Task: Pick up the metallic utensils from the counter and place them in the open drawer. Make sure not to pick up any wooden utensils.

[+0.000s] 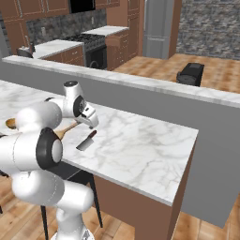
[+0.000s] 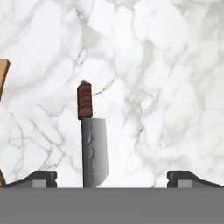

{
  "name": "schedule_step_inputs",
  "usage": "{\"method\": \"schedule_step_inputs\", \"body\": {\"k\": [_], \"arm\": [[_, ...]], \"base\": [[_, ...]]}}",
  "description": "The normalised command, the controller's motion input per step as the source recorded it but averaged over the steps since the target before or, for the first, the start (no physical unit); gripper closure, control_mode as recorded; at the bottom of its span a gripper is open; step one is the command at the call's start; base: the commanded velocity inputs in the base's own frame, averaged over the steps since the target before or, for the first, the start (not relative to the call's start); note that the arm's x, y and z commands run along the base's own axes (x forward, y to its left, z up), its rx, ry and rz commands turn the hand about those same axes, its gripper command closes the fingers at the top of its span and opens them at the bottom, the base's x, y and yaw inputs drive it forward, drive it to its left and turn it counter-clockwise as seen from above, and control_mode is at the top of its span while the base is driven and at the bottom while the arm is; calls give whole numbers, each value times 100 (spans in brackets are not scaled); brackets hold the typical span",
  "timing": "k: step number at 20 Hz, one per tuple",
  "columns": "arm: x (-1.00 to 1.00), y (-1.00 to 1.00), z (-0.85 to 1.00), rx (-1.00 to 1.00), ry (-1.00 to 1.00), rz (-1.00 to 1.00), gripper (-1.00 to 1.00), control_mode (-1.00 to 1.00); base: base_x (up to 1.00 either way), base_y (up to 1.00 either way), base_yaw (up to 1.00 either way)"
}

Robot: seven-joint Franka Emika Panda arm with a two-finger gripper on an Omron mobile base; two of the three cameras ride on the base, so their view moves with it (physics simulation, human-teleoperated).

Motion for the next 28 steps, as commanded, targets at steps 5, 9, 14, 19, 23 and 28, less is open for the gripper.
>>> {"method": "schedule_step_inputs", "body": {"k": [5,9,14,19,23,28], "arm": [[27,5,-50,0,0,0,-100,-100],[40,12,-44,-4,0,0,-100,-100],[50,0,-55,-1,5,0,-100,-100],[35,-1,-35,-2,4,0,-100,-100],[20,0,-26,-4,6,0,-100,-100],[28,0,-30,-2,10,0,-100,-100]], "base": [[0,0,0],[0,0,0],[0,0,0],[0,0,0],[0,0,0],[0,0,0]]}}
